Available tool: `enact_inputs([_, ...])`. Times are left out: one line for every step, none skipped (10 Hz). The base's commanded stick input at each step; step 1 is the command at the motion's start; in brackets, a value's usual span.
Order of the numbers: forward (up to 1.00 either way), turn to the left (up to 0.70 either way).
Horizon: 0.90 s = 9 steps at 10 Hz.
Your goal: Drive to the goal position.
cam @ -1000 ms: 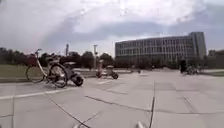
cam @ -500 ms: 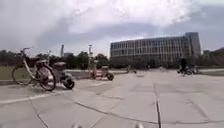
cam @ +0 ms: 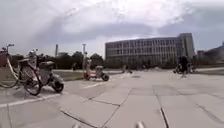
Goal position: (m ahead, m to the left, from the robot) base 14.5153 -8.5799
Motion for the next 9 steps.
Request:
enact_inputs([0.7,-0.14])
enact_inputs([0.7,-0.14])
enact_inputs([0.7,-0.14])
enact_inputs([0.7,-0.14])
enact_inputs([0.7,-0.14])
enact_inputs([0.7,-0.14])
enact_inputs([0.7,-0.14])
enact_inputs([0.7,-0.14])
enact_inputs([0.7,-0.14])
